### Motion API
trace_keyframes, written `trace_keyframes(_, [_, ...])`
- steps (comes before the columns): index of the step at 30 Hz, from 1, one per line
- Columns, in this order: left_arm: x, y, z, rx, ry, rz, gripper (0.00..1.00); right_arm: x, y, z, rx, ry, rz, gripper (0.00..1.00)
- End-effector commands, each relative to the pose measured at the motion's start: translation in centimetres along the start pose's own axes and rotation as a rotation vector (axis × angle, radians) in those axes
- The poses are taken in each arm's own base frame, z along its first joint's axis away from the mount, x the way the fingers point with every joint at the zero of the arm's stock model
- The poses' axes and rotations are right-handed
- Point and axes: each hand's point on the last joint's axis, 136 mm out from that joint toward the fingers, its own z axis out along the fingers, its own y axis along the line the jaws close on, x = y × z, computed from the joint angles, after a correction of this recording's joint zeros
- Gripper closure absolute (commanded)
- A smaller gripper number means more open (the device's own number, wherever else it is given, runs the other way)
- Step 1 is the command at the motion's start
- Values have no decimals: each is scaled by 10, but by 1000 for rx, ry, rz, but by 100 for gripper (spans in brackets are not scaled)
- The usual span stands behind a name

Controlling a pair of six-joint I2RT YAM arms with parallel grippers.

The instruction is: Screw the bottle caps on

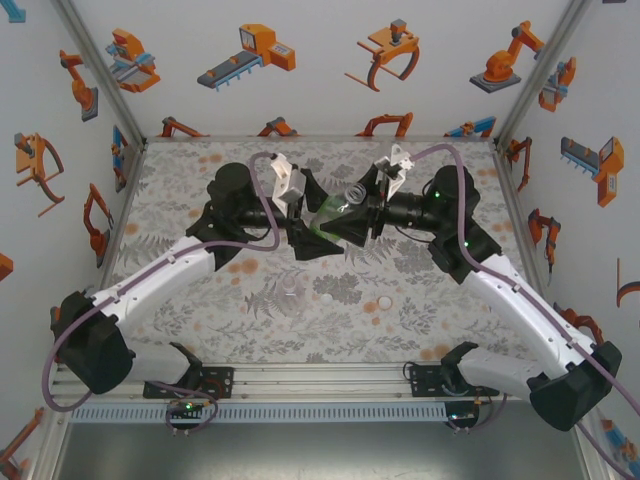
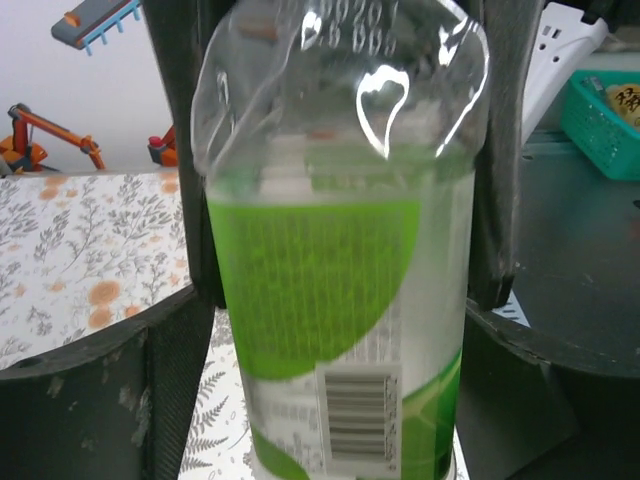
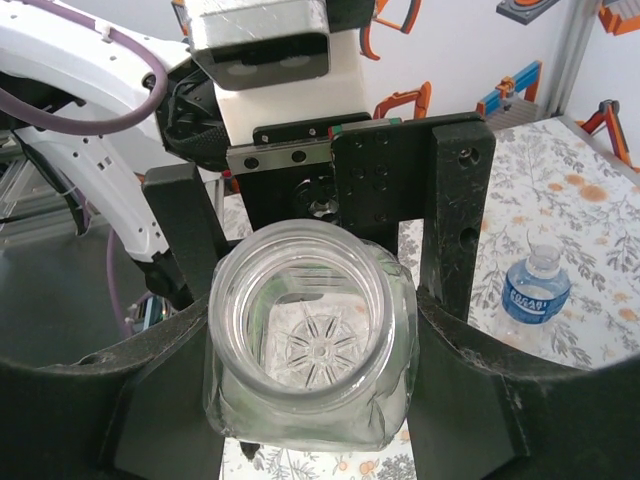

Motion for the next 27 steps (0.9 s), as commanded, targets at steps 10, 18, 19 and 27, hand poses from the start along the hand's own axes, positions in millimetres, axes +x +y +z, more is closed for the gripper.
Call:
trace_keyframes(10, [-6,-4,9,46,-9,-3,57,-13,5,-5,8,-47,-36,42])
trace_keyframes(18, [-15,-5,6,13,-88,53,68,-42,5,-17,93,-162,-85,25])
trace_keyframes(19, [-15,-5,5,13,-92,53,68,-45,6,-18,89,-178,-80,25])
trace_keyframes(27, [-24,-6,5,19,-131,64,62,-54,8,-17,49,-243,-39,47])
